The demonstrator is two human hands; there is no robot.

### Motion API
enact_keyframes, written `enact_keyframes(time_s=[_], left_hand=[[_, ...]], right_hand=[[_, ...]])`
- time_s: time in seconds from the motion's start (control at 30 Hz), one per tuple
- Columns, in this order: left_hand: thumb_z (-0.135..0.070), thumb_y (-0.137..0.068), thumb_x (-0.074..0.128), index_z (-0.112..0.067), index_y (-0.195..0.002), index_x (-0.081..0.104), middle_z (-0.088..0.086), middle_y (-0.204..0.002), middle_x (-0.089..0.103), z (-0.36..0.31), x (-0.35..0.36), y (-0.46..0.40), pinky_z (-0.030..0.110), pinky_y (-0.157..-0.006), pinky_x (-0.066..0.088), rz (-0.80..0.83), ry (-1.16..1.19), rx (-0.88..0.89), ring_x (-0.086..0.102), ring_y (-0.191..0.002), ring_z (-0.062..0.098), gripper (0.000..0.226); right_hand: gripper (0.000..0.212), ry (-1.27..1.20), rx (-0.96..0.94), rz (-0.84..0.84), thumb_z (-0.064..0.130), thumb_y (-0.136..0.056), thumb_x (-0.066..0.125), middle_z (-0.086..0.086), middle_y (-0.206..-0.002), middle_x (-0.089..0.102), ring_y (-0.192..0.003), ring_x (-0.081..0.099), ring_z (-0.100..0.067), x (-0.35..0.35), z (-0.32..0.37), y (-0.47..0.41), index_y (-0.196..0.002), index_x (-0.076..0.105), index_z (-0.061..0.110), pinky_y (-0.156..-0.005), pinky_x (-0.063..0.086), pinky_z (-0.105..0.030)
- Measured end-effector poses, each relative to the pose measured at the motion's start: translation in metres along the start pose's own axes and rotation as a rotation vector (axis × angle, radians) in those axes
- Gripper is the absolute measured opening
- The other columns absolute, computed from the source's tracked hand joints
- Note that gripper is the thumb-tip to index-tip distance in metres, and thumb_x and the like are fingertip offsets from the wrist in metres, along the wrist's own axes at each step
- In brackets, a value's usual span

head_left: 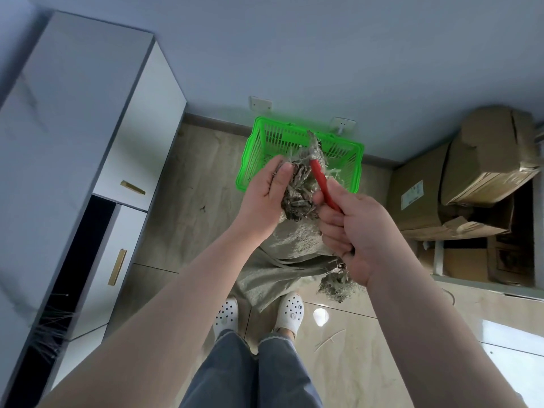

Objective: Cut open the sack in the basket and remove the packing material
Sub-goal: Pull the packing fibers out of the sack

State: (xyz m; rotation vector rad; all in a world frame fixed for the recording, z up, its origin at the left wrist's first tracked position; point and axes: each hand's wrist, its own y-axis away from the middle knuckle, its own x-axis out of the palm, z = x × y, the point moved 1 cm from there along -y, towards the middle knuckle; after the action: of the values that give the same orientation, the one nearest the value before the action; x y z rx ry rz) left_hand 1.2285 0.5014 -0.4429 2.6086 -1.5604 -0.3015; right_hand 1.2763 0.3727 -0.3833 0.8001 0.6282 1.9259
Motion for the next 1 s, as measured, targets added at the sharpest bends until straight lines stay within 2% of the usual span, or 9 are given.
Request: enact_keyframes(time_s=[0.03, 0.17, 0.27, 0.33, 0.47, 0.7, 0.8, 0.87, 1.0], left_hand=[[-0.039, -0.099, 0.038, 0.000, -0.105, 0.055, 0.015, -0.087, 0.058, 0.001, 0.000, 0.000, 0.047, -0.081, 0.046, -0.013, -0.001, 0.008, 0.061, -0.089, 0.028, 0.042], [-0.027, -0.104, 0.037, -0.013, -0.089, 0.055, -0.004, -0.075, 0.053, 0.001, 0.004, 0.002, 0.021, -0.070, 0.041, 0.027, -0.020, 0.037, 0.050, -0.069, 0.001, 0.028], [-0.024, -0.105, 0.037, -0.015, -0.084, 0.054, -0.002, -0.068, 0.050, 0.004, 0.002, 0.000, 0.023, -0.066, 0.037, 0.025, -0.018, 0.030, 0.044, -0.065, 0.004, 0.028], [-0.022, -0.104, 0.038, -0.026, -0.077, 0.050, -0.015, -0.061, 0.047, 0.004, 0.001, -0.001, 0.017, -0.061, 0.033, 0.023, -0.024, 0.024, 0.040, -0.059, -0.001, 0.030], [-0.022, -0.103, 0.042, -0.031, -0.076, 0.050, -0.019, -0.060, 0.052, 0.005, 0.012, 0.007, 0.017, -0.057, 0.034, 0.071, -0.011, 0.022, 0.044, -0.057, -0.003, 0.029], [-0.022, -0.101, 0.046, -0.036, -0.077, 0.050, -0.012, -0.051, 0.038, 0.008, 0.000, -0.004, 0.018, -0.046, 0.023, 0.062, -0.120, 0.003, 0.030, -0.047, 0.002, 0.028], [-0.019, -0.101, 0.045, -0.031, -0.076, 0.050, -0.010, -0.056, 0.043, 0.004, 0.011, -0.001, 0.014, -0.047, 0.027, 0.092, -0.127, 0.011, 0.034, -0.047, 0.000, 0.028], [-0.018, -0.101, 0.046, -0.020, -0.079, 0.053, -0.008, -0.063, 0.051, 0.005, 0.021, 0.008, 0.015, -0.052, 0.033, 0.118, -0.145, 0.020, 0.042, -0.054, 0.001, 0.023], [-0.020, -0.101, 0.046, -0.023, -0.079, 0.052, -0.011, -0.060, 0.046, 0.010, 0.016, 0.001, 0.014, -0.049, 0.031, 0.096, -0.220, -0.002, 0.039, -0.049, 0.000, 0.023]], right_hand=[[0.036, -0.004, -0.009, -0.004, 0.034, -0.102, 0.044, 0.008, -0.043, 0.027, -0.030, 0.019, -0.004, 0.000, -0.001, 0.001, -0.078, 0.055, 0.010, -0.031, 0.012, -0.017], [0.034, -0.129, -0.006, 0.007, 0.032, -0.102, 0.044, 0.007, -0.045, 0.029, -0.031, 0.020, -0.004, 0.001, -0.006, 0.004, -0.080, 0.054, 0.008, -0.031, 0.013, -0.018], [0.034, -0.109, -0.027, 0.019, 0.031, -0.103, 0.042, 0.008, -0.045, 0.029, -0.032, 0.020, -0.003, 0.002, -0.014, 0.008, -0.081, 0.054, 0.008, -0.031, 0.013, -0.018], [0.034, -0.096, -0.035, 0.005, 0.030, -0.103, 0.041, 0.007, -0.045, 0.028, -0.032, 0.020, -0.003, 0.000, -0.017, 0.010, -0.080, 0.054, 0.007, -0.031, 0.013, -0.018], [0.035, -0.195, -0.012, -0.037, 0.032, -0.102, 0.044, 0.007, -0.042, 0.028, -0.029, 0.020, -0.004, 0.003, -0.011, -0.003, -0.078, 0.054, 0.009, -0.029, 0.013, -0.016], [0.033, -0.236, 0.100, 0.019, 0.032, -0.101, 0.044, 0.009, -0.044, 0.026, -0.029, 0.019, -0.002, 0.002, -0.011, 0.007, -0.080, 0.053, 0.009, -0.027, 0.014, -0.016], [0.034, -0.286, 0.091, -0.013, 0.033, -0.102, 0.043, 0.008, -0.044, 0.026, -0.029, 0.019, -0.002, 0.000, -0.007, 0.004, -0.079, 0.053, 0.009, -0.027, 0.014, -0.017], [0.037, -0.304, 0.092, -0.038, 0.034, -0.102, 0.042, 0.008, -0.042, 0.027, -0.027, 0.019, -0.003, -0.001, -0.002, -0.006, -0.076, 0.052, 0.010, -0.026, 0.013, -0.017], [0.035, -0.229, 0.126, -0.013, 0.033, -0.101, 0.044, 0.007, -0.045, 0.026, -0.028, 0.019, -0.003, 0.002, -0.002, -0.004, -0.077, 0.051, 0.009, -0.026, 0.014, -0.017]])
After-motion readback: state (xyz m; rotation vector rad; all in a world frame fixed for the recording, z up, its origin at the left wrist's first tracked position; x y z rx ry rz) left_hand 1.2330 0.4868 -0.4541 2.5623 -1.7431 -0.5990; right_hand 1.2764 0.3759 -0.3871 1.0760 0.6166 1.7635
